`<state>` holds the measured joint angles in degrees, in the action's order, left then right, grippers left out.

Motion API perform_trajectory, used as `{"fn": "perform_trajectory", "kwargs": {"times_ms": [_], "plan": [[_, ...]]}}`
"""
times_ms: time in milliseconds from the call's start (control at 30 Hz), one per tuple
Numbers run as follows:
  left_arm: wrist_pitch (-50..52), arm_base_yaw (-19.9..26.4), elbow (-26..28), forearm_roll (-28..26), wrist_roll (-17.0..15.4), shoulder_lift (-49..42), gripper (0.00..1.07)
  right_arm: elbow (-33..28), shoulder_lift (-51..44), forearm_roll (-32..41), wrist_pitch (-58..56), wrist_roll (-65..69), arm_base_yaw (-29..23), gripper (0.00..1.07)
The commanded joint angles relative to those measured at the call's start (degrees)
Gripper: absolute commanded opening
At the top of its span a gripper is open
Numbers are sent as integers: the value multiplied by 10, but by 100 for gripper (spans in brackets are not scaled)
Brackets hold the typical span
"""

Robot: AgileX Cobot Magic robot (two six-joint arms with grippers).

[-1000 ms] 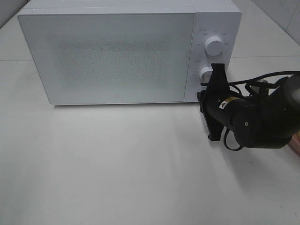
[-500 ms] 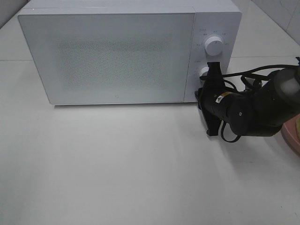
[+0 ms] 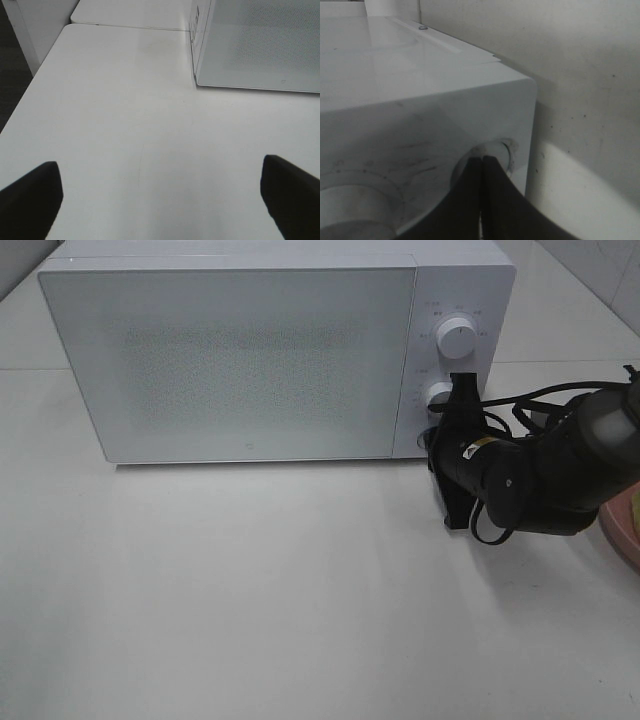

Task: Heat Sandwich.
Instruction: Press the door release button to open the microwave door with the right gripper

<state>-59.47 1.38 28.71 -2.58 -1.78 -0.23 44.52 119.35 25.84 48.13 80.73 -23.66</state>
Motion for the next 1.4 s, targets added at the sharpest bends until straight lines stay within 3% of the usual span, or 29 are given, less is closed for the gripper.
{"fn": "perform_trajectory", "kwargs": {"times_ms": [33, 233, 600, 1400], "plan": [[2, 2, -2, 1, -1, -16, 101, 15, -3, 8, 39, -17, 3, 0], [2, 2, -2, 1, -1, -16, 101, 44, 11, 13, 48, -25, 3, 0], [2, 2, -2, 1, -1, -16, 101, 88, 32, 29, 171, -56, 3, 0], [2, 2, -2, 1, -1, -16, 101, 88, 28, 16, 131, -55, 3, 1]]}}
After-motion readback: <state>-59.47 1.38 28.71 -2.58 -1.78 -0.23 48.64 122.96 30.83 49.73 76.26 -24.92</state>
